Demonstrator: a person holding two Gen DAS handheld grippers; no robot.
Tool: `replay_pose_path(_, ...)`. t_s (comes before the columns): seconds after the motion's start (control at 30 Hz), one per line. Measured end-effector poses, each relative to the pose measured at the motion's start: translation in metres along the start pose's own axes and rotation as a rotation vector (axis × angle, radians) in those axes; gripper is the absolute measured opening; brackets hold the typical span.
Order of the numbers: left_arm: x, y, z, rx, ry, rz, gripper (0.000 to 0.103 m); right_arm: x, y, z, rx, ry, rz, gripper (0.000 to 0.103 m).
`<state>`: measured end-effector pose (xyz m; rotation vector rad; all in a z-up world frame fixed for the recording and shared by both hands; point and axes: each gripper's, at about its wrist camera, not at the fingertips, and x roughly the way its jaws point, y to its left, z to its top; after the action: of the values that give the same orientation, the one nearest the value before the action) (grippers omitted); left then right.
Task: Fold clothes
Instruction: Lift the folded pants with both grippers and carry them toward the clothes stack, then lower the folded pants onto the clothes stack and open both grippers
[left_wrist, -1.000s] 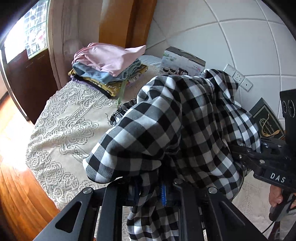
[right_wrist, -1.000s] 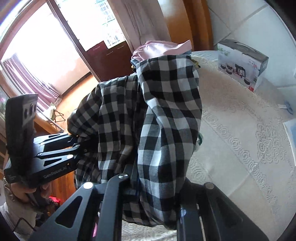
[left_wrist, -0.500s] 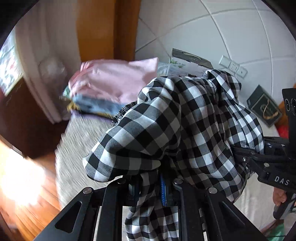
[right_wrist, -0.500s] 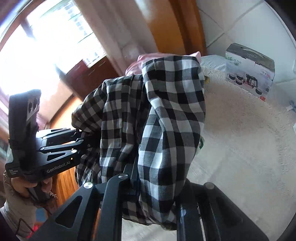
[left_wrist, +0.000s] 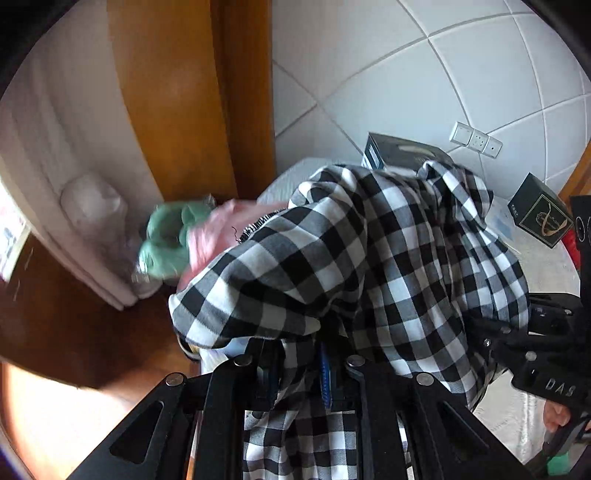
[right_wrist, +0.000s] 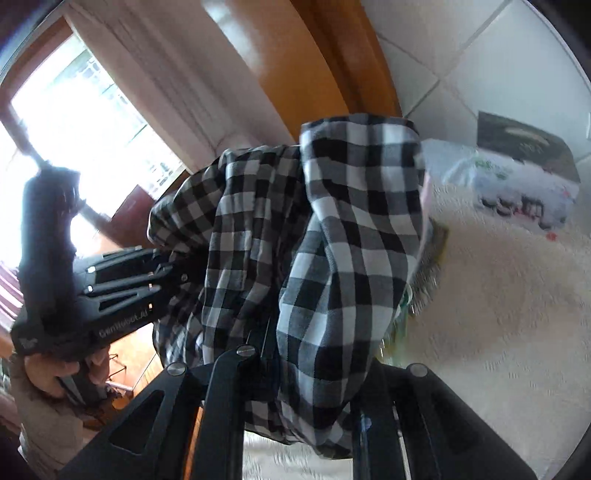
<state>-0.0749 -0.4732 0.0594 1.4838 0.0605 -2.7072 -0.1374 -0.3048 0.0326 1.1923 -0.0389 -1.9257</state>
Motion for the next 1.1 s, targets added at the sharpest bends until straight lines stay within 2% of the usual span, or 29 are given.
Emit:
replay_pose_path(0.13, 0.021, 0.031, 0.047, 0.079, 0.0, -0.019, 0.017, 0.022, -0.001, 0.038, 0.081, -0.051, -0.02, 0.013)
replay_pose_path(0.27, 0.068, 0.063, 0.086, 0.14, 0.034, -0.063, 0.017, 0.056, -0.019, 0.064, 0.166, -0.054, -0.059, 0.014)
replay_pose_path(0.37, 0.118, 0.077, 0.098, 0.178, 0.071, -0.036, 0.018, 0.085, -0.046, 0.065, 0.27, -0.034, -0.107, 0.026)
replay_pose_path(0.43, 0.144, 0.076, 0.091, 0.193, 0.086, -0.01, 0.03, 0.111, -0.066, 0.059, 0.331, 0.023, -0.175, 0.055)
replay_pose_path(0.6, 0.207, 0.074, 0.074, 0.231, 0.123, 0.055, 0.051, 0.149, -0.093, 0.038, 0.39, 0.055, -0.23, 0.057)
replay_pose_path(0.67, 0.208, 0.075, 0.07, 0.221, 0.111, 0.069, 0.06, 0.158, -0.092, 0.037, 0.375, 0.068, -0.268, 0.057)
replay_pose_path(0.73, 0.208, 0.079, 0.07, 0.201, 0.1, 0.082, 0.076, 0.158, -0.091, 0.041, 0.374, 0.072, -0.276, 0.06)
replay_pose_path(0.77, 0.201, 0.081, 0.072, 0.183, 0.092, 0.088, 0.08, 0.155, -0.09, 0.043, 0.382, 0.069, -0.272, 0.06)
replay_pose_path(0.8, 0.195, 0.084, 0.073, 0.165, 0.084, 0.094, 0.081, 0.148, -0.087, 0.045, 0.377, 0.056, -0.282, 0.064)
replay_pose_path(0.83, 0.185, 0.087, 0.073, 0.153, 0.062, 0.093, 0.081, 0.142, -0.085, 0.046, 0.372, 0.044, -0.293, 0.075)
replay_pose_path(0.9, 0.154, 0.091, 0.071, 0.137, -0.01, 0.108, 0.081, 0.123, -0.075, 0.049, 0.335, -0.004, -0.327, 0.084)
replay_pose_path(0.97, 0.126, 0.09, 0.067, 0.109, -0.053, 0.126, 0.081, 0.108, -0.063, 0.051, 0.282, -0.041, -0.35, 0.085)
replay_pose_path(1.0, 0.117, 0.089, 0.065, 0.1, -0.054, 0.131, 0.081, 0.101, -0.056, 0.051, 0.25, -0.053, -0.369, 0.088)
replay_pose_path(1.03, 0.108, 0.086, 0.061, 0.09, -0.054, 0.126, 0.081, 0.096, -0.05, 0.049, 0.228, -0.058, -0.384, 0.096)
replay_pose_path(1.1, 0.095, 0.078, 0.05, 0.073, -0.047, 0.095, 0.081, 0.089, -0.037, 0.043, 0.187, -0.06, -0.415, 0.102)
